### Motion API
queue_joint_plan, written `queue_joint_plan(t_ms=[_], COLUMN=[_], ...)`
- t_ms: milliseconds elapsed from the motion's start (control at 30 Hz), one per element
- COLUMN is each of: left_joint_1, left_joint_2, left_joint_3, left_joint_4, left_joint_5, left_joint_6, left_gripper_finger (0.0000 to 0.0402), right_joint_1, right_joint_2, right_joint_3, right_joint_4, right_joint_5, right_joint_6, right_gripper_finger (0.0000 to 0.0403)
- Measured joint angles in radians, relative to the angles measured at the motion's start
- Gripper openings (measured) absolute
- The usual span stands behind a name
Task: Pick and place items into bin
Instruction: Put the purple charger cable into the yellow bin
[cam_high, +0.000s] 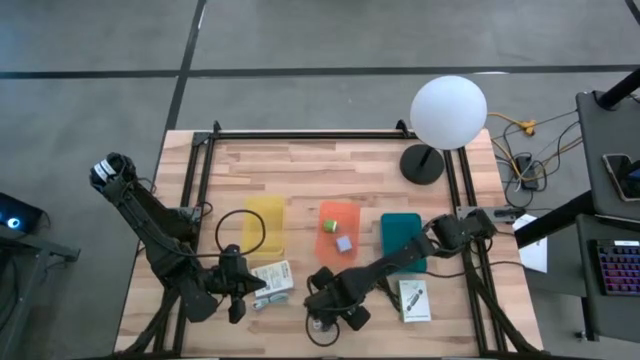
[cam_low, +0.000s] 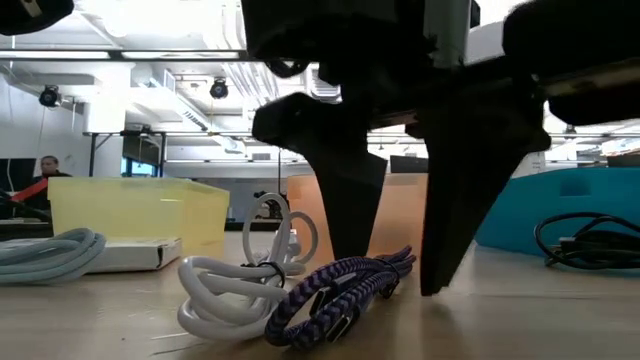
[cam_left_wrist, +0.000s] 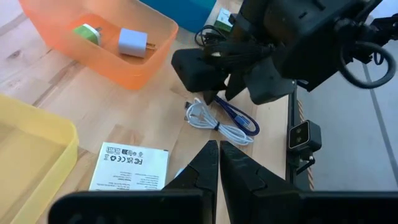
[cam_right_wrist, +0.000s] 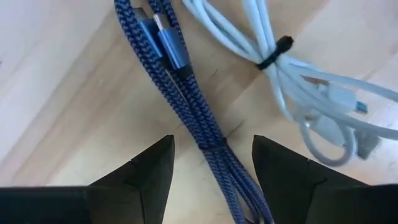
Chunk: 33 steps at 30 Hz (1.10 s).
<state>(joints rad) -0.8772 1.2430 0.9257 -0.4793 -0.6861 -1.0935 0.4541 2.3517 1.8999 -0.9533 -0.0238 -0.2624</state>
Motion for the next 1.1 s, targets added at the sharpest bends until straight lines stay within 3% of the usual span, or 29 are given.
queue_joint_plan(t_ms=[267, 667, 900, 1100], left_joint_1=[0.000, 0.000, 0.000, 0.000], left_joint_2=[0.000, 0.000, 0.000, -0.003], left_joint_3=[0.000, 0.000, 0.000, 0.000], left_joint_4=[0.006, 0.009, 0.008, -0.003], left_joint_5=[0.000, 0.000, 0.000, -0.003], left_joint_6=[-0.002, -0.002, 0.001, 0.001], left_gripper_finger=[0.0000, 0.0000, 0.0000, 0.0000], right_joint_1=[0.000, -0.003, -0.015, -0.027], right_joint_2=[0.011, 0.022, 0.010, -0.088], right_joint_3=[0.002, 0.003, 0.052, 0.082], right_joint_4=[0.023, 0.026, 0.033, 0.197], right_joint_5=[-0.004, -0.009, 0.004, 0.043], right_joint_6=[-0.007, -0.012, 0.325, 0.656], right_gripper_finger=[0.0180, 0.0030, 0.0016, 0.0015])
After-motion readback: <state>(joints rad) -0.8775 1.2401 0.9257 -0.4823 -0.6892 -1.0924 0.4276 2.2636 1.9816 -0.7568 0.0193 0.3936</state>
